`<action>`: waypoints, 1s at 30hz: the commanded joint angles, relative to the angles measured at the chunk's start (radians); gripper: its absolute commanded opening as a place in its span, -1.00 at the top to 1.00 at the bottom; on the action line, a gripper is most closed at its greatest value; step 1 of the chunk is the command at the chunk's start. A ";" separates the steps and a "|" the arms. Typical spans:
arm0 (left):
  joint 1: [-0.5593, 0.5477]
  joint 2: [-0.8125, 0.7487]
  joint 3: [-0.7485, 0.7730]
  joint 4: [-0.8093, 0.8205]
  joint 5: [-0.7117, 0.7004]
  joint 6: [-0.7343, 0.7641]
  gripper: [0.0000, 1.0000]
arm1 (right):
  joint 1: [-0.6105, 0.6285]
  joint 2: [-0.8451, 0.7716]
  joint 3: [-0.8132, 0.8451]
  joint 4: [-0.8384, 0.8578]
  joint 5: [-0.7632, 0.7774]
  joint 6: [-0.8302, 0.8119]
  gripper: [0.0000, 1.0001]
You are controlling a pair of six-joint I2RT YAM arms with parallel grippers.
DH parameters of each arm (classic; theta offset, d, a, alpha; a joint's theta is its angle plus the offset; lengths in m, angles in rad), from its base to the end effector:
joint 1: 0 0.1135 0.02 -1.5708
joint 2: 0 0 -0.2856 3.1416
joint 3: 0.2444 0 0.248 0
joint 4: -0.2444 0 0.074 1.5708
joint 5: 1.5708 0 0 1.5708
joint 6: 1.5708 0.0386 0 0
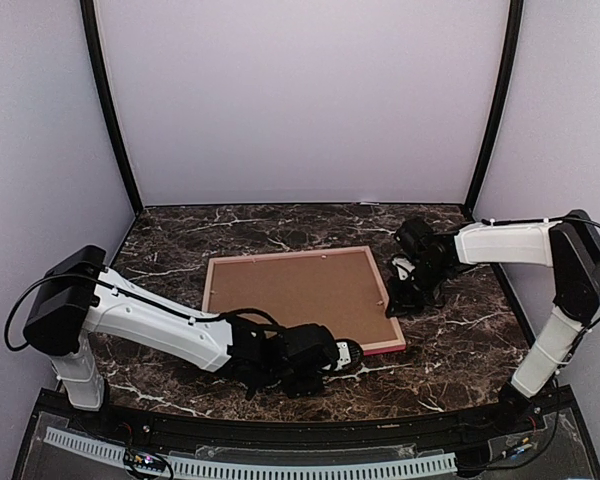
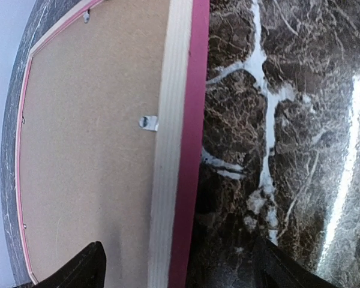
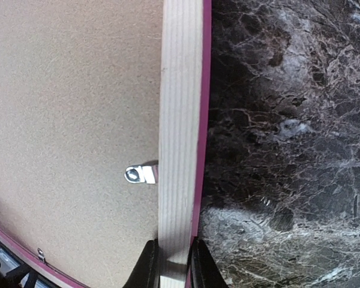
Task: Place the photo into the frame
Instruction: Pass from the right arm to the left
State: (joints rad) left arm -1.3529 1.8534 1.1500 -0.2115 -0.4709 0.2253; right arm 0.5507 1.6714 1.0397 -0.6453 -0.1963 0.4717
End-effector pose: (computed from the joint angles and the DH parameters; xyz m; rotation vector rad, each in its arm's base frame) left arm 0.1010 -0.3751 0.1920 1.5312 1.7899 0.0492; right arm 0.2608 0.1690 0.1969 -0.1592 2.9412 0.4661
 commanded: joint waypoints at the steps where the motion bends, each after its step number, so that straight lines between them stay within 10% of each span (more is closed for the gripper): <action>1: -0.018 0.031 0.024 -0.037 -0.107 0.038 -0.74 | -0.001 -0.060 0.071 -0.028 -0.111 -0.037 1.00; 30: -0.076 0.010 -0.011 -0.110 -0.198 -0.025 -0.65 | 0.002 -0.115 -0.018 -0.011 -0.125 -0.027 1.00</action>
State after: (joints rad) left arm -1.4120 1.9034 1.1397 -0.2897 -0.6537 0.2230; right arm 0.5507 1.6070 1.0256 -0.7269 -0.2436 0.4465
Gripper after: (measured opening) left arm 0.827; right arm 0.154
